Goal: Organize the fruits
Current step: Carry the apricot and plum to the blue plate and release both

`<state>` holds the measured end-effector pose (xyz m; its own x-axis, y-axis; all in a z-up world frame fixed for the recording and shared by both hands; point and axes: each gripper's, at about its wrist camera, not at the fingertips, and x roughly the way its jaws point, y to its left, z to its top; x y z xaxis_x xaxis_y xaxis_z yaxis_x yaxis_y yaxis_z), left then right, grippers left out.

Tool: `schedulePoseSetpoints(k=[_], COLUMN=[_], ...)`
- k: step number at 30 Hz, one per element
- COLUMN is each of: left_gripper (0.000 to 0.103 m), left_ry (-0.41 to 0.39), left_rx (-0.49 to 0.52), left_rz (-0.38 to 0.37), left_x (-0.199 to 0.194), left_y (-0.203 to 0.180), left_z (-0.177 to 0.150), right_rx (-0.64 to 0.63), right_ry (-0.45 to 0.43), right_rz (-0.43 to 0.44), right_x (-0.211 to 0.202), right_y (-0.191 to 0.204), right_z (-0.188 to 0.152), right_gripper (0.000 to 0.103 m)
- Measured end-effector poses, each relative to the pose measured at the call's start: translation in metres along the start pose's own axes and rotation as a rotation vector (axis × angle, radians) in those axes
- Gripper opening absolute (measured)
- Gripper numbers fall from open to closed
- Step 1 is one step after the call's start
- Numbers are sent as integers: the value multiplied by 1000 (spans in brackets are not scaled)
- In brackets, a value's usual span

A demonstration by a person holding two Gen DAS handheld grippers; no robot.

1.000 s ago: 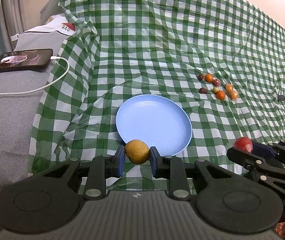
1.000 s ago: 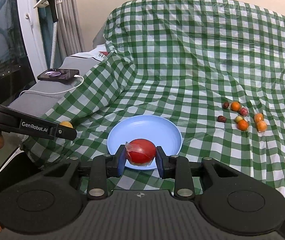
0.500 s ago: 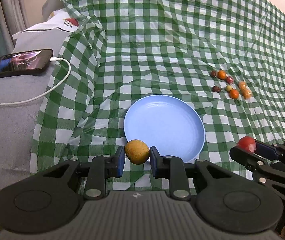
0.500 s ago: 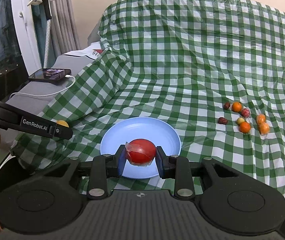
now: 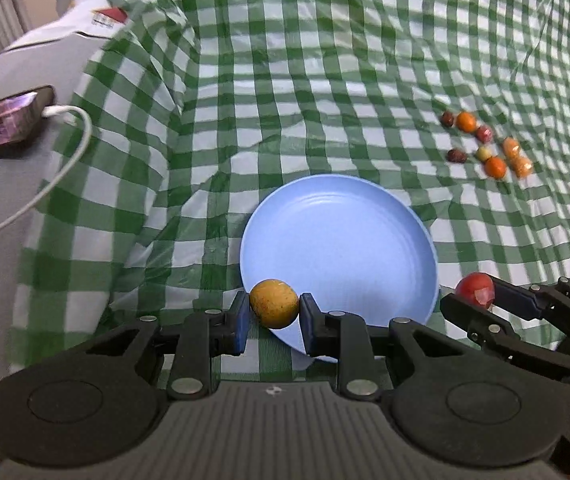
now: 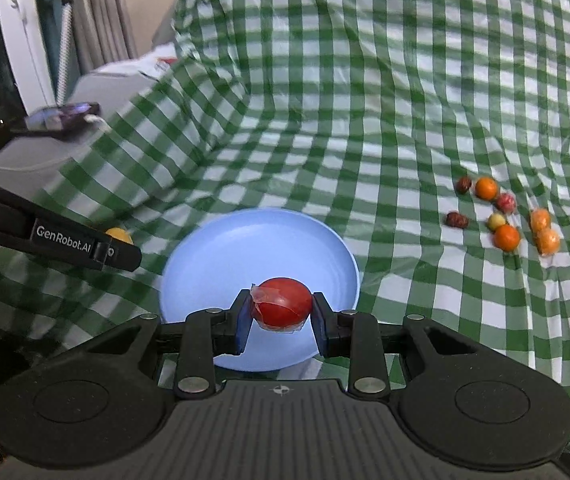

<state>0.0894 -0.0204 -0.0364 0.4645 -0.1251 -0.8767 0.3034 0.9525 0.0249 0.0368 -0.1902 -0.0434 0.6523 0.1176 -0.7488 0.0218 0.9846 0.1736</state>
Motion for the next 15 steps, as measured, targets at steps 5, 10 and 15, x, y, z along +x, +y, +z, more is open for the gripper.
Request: schedulePoseSetpoints(k=[5, 10, 15], left_gripper=[28, 29, 29], left_ry=[38, 73, 103], left_rx=[26, 63, 95], left_rz=[6, 17, 37], left_x=[32, 62, 86], left_y=[-4, -11, -16], left_z=[11, 19, 25], right_rx=[-22, -56, -85], right_ry=[47, 96, 140], right_rz=[-9, -10, -7], right_x=[29, 56, 78], right_y=[-6, -8, -7], right_z=[0, -2, -3], right_gripper=[33, 33, 33])
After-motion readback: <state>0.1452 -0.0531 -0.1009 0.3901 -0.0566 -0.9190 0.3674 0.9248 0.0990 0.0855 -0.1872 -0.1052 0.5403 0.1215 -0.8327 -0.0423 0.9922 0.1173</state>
